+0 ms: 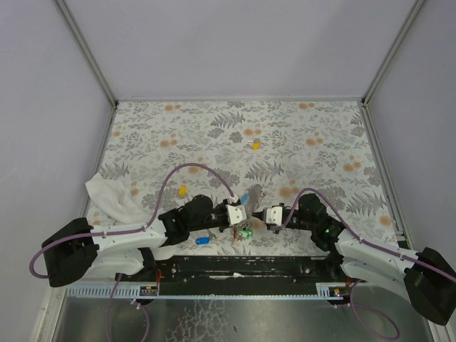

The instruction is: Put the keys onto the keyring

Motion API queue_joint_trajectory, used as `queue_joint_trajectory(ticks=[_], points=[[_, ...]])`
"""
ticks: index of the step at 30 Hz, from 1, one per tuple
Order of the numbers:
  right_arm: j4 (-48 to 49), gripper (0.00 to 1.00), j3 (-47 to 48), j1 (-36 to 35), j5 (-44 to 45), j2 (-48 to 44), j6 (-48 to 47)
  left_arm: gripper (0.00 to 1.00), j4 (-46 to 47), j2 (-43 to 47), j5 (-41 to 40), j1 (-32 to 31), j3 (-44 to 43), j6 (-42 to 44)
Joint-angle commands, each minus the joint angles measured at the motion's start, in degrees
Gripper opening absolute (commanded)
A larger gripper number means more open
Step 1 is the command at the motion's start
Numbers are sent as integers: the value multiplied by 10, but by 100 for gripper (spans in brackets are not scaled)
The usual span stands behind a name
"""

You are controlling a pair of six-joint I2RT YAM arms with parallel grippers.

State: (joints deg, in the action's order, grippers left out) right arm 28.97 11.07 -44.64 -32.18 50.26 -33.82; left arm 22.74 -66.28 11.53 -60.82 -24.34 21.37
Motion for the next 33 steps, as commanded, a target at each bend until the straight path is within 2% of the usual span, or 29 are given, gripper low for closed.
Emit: queue_joint_trajectory(ticks=[1,33], points=[[35,0,28,-4,-13,-3,4,0,37,-3,4,-4,-16,6],[74,0,21,-4,-43,0,20,0,44,-12,61,-6,-22,3]])
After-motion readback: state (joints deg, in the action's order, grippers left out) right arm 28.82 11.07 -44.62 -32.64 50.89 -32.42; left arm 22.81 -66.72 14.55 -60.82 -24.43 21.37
